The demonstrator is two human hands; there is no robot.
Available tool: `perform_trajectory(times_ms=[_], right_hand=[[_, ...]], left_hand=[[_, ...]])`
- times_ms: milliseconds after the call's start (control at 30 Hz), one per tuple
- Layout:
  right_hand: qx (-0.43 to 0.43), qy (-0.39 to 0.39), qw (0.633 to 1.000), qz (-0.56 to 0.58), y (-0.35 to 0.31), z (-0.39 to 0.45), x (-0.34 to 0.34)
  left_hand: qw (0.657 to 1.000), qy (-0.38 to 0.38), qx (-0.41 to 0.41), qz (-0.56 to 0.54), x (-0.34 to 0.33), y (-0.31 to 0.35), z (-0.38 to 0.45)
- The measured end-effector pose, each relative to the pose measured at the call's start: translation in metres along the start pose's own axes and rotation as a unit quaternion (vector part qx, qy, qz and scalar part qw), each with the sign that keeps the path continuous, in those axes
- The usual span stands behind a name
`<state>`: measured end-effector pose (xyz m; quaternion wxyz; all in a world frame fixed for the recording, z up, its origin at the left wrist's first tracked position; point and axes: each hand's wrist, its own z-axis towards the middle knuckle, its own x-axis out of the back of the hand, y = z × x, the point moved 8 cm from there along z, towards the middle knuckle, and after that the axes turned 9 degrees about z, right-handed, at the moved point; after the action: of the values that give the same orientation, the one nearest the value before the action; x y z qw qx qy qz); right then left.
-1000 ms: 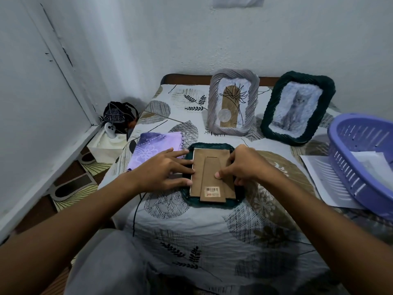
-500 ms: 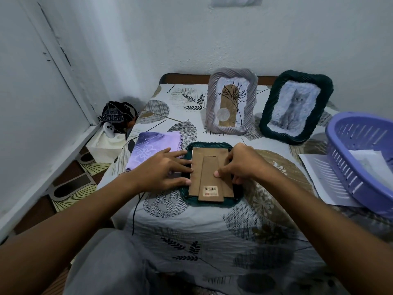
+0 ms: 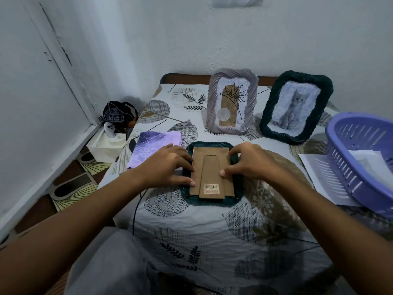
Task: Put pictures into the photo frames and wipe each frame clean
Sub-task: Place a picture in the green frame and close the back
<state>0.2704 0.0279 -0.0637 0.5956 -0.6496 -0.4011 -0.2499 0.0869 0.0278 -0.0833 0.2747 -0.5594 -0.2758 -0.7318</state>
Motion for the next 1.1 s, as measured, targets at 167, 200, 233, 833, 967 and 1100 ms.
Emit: perform_trajectory(times_ms=[167, 200, 233, 833, 967, 1100], right_hand=[[-0.018, -0.086, 0.995, 0.055, 0.026, -0.016, -0.01], [-0.015, -0.09, 0.994, 0.062, 0.029, -0.017, -0.012], [-0.012, -0.094, 0.993, 0.069, 0.031, -0.018, -0.014], [-0.011, -0.138, 0.99, 0.02, 0.022, -0.012, -0.018], [-0.015, -0.144, 0.989, -0.004, 0.023, -0.006, -0.017], [0.007, -0.077, 0.996, 0.034, 0.019, 0.011, 0.004]], left_hand=[[0.998, -0.054, 0.029, -0.004, -0.004, 0.001, 0.002], [0.998, -0.056, 0.031, -0.006, -0.004, 0.001, 0.002], [0.998, -0.056, 0.03, -0.006, -0.004, 0.001, 0.003], [0.998, -0.043, 0.042, -0.021, -0.005, -0.002, 0.0], [0.997, -0.05, 0.044, -0.037, 0.0, -0.003, 0.005], [0.994, 0.011, 0.086, -0.068, 0.019, -0.023, 0.021]])
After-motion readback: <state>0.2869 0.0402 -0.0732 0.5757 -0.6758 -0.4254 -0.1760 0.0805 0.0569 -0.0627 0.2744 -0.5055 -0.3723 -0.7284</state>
